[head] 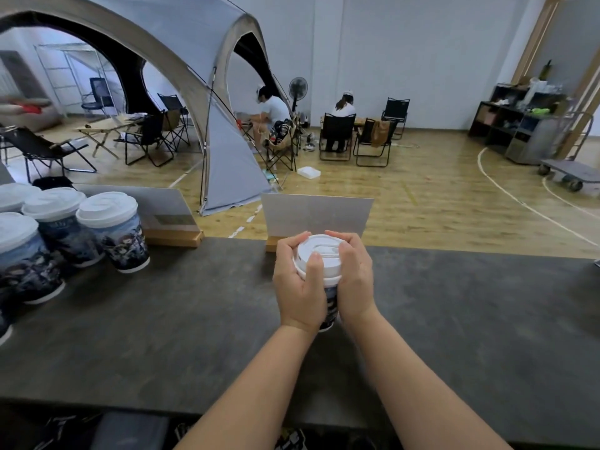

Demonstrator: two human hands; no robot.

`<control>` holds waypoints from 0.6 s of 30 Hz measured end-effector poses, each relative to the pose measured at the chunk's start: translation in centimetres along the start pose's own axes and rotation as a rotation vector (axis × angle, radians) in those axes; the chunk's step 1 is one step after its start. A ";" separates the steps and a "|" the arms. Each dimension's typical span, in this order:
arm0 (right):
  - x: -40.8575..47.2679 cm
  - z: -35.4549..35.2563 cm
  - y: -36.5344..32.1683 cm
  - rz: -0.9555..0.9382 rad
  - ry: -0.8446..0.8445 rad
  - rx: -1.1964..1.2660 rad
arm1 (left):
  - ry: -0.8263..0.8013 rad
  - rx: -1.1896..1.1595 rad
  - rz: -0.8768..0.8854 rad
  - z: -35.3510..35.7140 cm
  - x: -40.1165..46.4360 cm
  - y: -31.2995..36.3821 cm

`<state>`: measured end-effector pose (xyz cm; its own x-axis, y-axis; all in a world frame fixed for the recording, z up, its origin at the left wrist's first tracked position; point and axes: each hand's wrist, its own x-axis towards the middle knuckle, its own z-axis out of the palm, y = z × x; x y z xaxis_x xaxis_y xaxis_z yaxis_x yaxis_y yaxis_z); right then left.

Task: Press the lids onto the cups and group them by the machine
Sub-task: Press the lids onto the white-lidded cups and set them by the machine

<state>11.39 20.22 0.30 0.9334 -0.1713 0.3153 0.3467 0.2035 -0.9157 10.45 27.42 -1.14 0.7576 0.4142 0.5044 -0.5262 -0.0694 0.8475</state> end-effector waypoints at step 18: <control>-0.4 -0.4 -0.7 0.159 -0.030 -0.010 | -0.321 -0.076 -0.292 -3.0 -1.6 -0.5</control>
<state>10.73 19.74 0.74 0.9789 -0.1088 0.1732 0.1934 0.2164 -0.9569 8.37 29.55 -2.90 0.9541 0.1025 0.2815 -0.2901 0.0809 0.9536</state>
